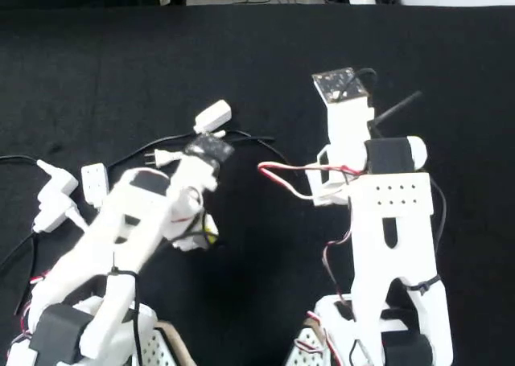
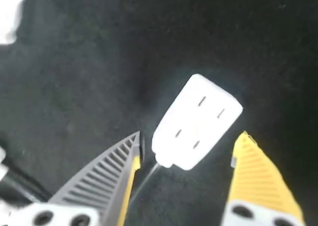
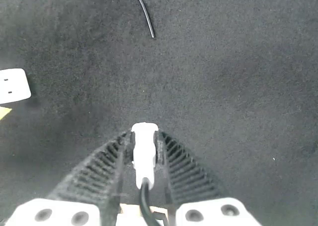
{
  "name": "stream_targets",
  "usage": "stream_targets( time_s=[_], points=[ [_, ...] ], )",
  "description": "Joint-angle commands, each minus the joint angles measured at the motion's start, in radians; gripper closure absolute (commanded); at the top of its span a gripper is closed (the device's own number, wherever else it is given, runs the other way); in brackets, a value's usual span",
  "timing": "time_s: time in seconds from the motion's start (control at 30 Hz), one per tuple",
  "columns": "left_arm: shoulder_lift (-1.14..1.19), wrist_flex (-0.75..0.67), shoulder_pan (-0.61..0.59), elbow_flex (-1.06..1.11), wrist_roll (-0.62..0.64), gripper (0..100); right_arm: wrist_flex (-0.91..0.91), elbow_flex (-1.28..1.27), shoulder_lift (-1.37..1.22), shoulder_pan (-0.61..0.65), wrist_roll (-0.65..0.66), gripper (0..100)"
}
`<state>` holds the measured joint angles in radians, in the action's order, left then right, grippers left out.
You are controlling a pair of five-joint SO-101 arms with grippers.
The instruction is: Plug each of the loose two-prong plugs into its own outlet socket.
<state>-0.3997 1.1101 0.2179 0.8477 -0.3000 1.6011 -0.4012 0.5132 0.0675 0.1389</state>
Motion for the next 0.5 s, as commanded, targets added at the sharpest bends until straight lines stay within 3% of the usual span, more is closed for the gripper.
stream_targets(
  time_s=[0.0, 0.07, 0.17, 0.33, 0.47],
  points=[
    [-0.032, 0.117, -0.030, -0.102, 0.066, 70, -0.006, 0.033, 0.027, 0.021, -0.002, 98.7],
    [-0.075, 0.155, -0.077, -0.104, 0.080, 71, -0.014, 0.015, 0.027, 0.068, -0.028, 98.7],
    [-0.157, 0.161, -0.219, -0.070, 0.052, 75, -0.133, -0.076, 0.027, 0.227, -0.169, 98.7],
    [-0.331, 0.164, -0.461, 0.070, -0.192, 76, -0.342, -0.257, 0.027, 0.496, -0.250, 98.7],
    [-0.509, 0.157, -0.568, 0.229, -0.333, 76, -0.397, -0.275, 0.025, 0.591, -0.330, 98.7]
  ],
)
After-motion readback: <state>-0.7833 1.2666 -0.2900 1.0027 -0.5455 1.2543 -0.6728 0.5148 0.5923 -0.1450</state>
